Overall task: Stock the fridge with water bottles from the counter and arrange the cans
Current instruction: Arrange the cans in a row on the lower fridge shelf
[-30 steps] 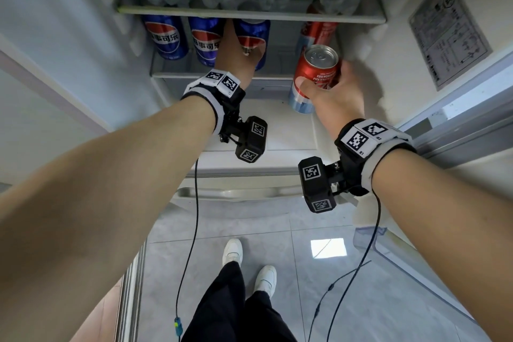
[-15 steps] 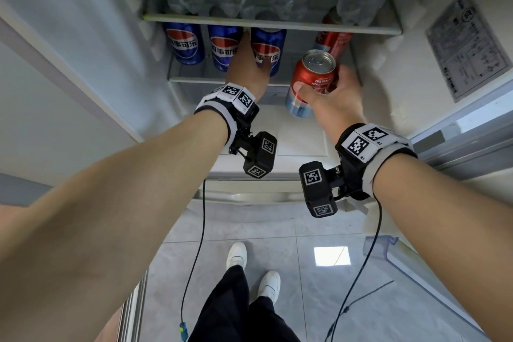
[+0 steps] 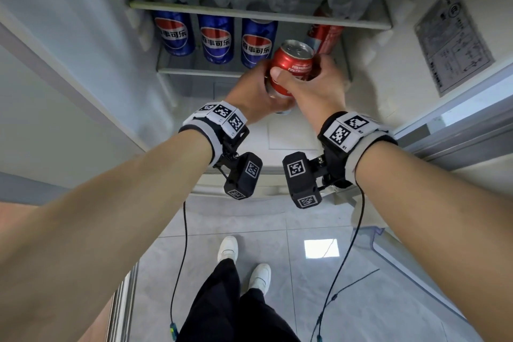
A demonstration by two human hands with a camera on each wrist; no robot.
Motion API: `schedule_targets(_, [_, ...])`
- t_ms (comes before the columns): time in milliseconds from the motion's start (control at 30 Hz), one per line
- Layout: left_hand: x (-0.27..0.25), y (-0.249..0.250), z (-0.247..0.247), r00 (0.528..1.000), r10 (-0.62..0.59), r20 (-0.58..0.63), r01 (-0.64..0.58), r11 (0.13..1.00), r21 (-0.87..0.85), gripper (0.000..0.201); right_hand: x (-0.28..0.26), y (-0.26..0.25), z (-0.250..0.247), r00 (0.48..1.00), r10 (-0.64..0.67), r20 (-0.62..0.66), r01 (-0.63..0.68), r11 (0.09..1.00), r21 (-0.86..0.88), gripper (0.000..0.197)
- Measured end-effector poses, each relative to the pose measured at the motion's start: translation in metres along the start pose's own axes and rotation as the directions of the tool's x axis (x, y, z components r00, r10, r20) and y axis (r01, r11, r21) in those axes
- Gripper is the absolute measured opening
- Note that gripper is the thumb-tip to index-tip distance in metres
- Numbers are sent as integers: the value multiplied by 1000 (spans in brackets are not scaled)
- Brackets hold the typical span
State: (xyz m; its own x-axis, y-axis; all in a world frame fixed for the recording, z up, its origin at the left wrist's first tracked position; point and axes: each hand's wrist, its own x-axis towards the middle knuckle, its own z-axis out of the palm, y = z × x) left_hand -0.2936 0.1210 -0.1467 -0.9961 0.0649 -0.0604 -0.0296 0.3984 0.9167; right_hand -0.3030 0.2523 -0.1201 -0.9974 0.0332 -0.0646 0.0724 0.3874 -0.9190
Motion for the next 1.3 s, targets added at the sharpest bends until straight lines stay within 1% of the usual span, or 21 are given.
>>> schedule_targets(33, [1,-1,-2,1000,-3,4,3,1000,-10,70,-1,0,0,1000,16,4,-16,1000,8,44])
schedule_targets(100, [3,-6,-7,999,-16,44,17,999,-27,64,1,2,-4,998,59,5,-59,997,46,13])
schedule_targets(133, [4,-10,-10,998,-21,62,23,999,-32,62,6,5,-8,996,83,-38,-82,996,43,8])
schedule_targets(200, [3,-16,-12,997,-31,75,35,998,-48,60,16,5,-17,986,101,-134,-104,995,-11,7])
schedule_targets(233, [4,-17,-11,997,-29,74,33,998,-62,59,22,3,-21,982,80,-171,-95,992,-84,13])
schedule_targets(267, [5,-19,-10,997,-33,74,38,997,-72,59,30,2,-24,982,49,-181,-82,980,-182,20])
schedule_targets(333, [6,-23,-9,997,-39,67,45,996,-81,56,44,-2,-23,983,18,-181,-70,956,-286,31])
schedule_targets(433, [12,-32,-10,998,-17,55,21,997,-78,45,72,3,-13,971,40,-235,-116,942,-316,65])
schedule_targets(500, [13,-38,-14,998,-16,56,19,999,-48,42,86,7,-7,967,79,-242,-142,957,-253,79])
schedule_targets(533, [12,-39,-16,998,-16,62,18,999,-33,42,92,9,-7,967,86,-242,-147,958,-246,80])
schedule_targets(567, [12,-40,-18,997,-16,72,17,1000,-18,43,95,8,-9,968,80,-238,-140,958,-249,76])
schedule_targets(633, [11,-41,-23,996,-20,83,20,1000,2,46,104,7,-11,972,3,-235,-72,956,-286,63])
schedule_targets(700, [9,-41,-26,996,-26,88,25,1000,6,52,109,9,-13,982,-7,-188,-55,945,-324,55])
schedule_targets(733, [9,-41,-27,996,-29,85,28,1000,3,54,110,13,-14,986,1,-167,-56,944,-326,54])
schedule_targets(800, [8,-39,-28,997,-37,68,38,999,-1,55,108,16,-15,992,11,-124,-49,950,-307,55])
schedule_targets(900, [8,-36,-31,998,-46,41,47,998,-31,52,104,16,-14,995,-6,-97,-23,954,-300,59])
schedule_targets(1067, [7,-36,-33,999,-42,12,42,999,-34,58,104,17,-7,994,-43,-102,7,944,-331,79])
schedule_targets(1100, [6,-37,-33,999,-45,7,46,998,-33,60,105,18,-8,996,-36,-82,7,944,-329,77])
schedule_targets(1200, [1,-38,-35,999,-47,-4,47,998,-29,60,108,17,-11,999,-34,-11,28,934,-357,60])
schedule_targets(1233, [-1,-38,-35,999,-52,-5,51,998,-32,59,107,15,-10,999,-37,13,39,931,-362,60])
schedule_targets(1300, [-7,-37,-36,997,-81,-3,81,996,-40,58,109,12,-3,999,-33,42,46,934,-354,67])
